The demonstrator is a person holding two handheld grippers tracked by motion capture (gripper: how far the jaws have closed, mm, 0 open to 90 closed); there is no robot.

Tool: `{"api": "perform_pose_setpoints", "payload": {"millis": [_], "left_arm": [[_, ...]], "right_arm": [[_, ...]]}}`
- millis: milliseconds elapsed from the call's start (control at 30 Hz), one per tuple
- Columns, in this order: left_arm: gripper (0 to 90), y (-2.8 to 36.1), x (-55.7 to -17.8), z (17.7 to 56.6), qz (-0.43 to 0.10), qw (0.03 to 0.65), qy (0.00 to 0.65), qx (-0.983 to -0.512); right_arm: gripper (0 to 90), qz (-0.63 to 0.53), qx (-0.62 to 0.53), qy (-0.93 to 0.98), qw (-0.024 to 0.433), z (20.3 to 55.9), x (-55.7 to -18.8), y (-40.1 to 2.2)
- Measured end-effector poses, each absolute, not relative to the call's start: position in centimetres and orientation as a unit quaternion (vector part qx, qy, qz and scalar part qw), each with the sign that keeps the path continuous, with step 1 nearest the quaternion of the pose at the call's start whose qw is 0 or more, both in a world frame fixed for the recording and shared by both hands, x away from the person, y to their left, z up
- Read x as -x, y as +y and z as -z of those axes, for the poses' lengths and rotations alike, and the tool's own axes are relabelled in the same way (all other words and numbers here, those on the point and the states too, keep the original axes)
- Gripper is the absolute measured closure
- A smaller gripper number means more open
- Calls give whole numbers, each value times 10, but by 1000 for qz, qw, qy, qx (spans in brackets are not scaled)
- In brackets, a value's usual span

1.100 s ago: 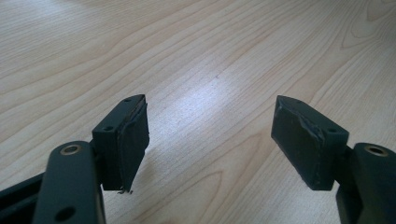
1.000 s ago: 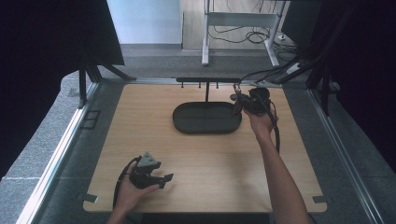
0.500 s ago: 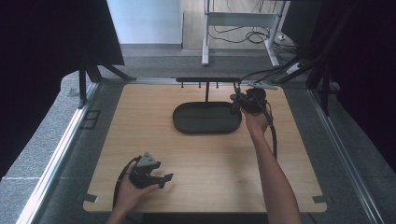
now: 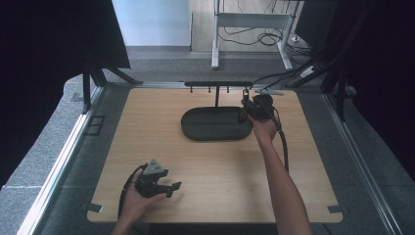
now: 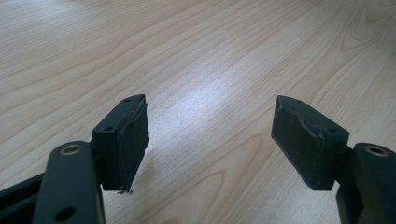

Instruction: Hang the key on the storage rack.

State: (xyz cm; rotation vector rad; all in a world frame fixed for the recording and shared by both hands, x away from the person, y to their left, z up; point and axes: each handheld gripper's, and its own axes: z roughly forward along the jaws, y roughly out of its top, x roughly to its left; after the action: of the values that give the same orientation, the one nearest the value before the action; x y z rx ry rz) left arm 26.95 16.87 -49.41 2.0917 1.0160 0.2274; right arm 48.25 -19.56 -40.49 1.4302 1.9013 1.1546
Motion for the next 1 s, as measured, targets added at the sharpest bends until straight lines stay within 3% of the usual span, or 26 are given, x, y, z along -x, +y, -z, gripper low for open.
{"api": "perform_pose_setpoints", "payload": {"millis": [267,467,600,1000], "left_arm": [[282,169,-269,494,-89,393,400,-823],[282,168,-269,494,-90,391,400,-824],[282,167,-269,494,-89,390,399,-825],[282,164,-268,493,-95,386,394,-829]], "right_arm": [[791,-439,-527,685,245,413,-483,-198],[633,-431,-519,693,253,413,-478,-198],[576,-425,-515,702,247,409,-473,-199],[529,-430,-493,726,214,404,-438,-203]]}}
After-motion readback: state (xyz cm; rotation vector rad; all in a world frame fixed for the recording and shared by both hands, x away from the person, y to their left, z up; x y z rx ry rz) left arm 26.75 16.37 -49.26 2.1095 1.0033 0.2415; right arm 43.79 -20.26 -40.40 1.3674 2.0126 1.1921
